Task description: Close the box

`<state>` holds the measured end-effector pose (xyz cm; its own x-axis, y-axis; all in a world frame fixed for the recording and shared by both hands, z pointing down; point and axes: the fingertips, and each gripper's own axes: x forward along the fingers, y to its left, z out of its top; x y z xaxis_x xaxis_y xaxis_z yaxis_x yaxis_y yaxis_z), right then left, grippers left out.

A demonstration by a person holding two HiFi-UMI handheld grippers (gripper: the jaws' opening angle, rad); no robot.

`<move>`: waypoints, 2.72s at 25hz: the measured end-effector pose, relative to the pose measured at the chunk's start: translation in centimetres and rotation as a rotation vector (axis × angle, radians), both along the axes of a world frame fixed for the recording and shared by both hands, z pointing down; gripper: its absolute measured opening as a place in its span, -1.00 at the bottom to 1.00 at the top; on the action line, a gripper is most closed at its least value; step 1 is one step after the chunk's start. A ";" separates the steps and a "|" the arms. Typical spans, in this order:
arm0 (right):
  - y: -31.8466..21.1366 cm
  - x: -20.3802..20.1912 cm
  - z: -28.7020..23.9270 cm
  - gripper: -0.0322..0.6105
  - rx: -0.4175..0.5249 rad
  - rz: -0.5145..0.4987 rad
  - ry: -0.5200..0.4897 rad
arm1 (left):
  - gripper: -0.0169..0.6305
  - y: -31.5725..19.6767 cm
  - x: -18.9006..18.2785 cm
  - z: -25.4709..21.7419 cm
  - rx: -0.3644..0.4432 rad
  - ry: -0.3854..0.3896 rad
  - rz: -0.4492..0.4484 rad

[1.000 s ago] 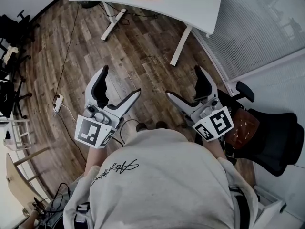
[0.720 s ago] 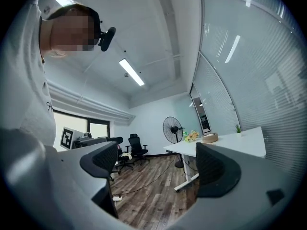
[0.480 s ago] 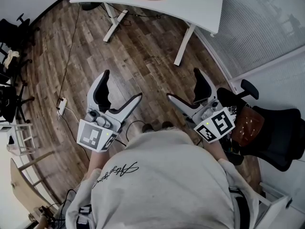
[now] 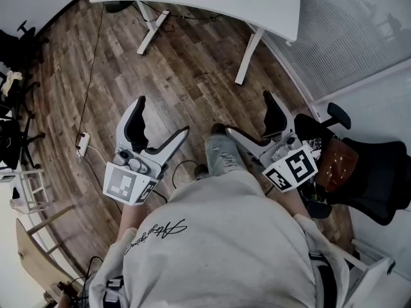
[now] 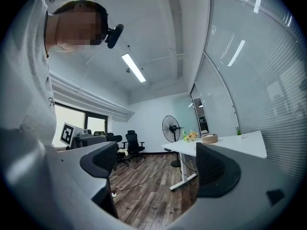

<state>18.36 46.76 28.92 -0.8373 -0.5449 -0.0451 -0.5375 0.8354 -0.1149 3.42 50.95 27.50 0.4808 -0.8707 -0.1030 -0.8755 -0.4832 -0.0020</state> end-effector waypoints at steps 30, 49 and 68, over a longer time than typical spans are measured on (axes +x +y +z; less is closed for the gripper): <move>-25.7 0.0 -2.0 0.65 0.045 -0.054 -0.003 | 0.43 -24.2 0.1 -2.6 0.038 0.004 -0.056; -30.9 -2.6 -1.4 0.64 0.026 -0.070 -0.014 | 0.43 -29.6 -1.8 -2.3 0.029 -0.034 -0.018; -32.5 -0.3 -0.9 0.62 0.050 -0.094 0.001 | 0.43 -30.7 0.8 -1.6 0.022 -0.047 0.000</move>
<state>18.04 14.26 27.99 -0.8849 -0.4607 -0.0688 -0.4562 0.8870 -0.0715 4.20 20.22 25.94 0.4856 -0.8685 -0.0992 -0.8742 -0.4826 -0.0541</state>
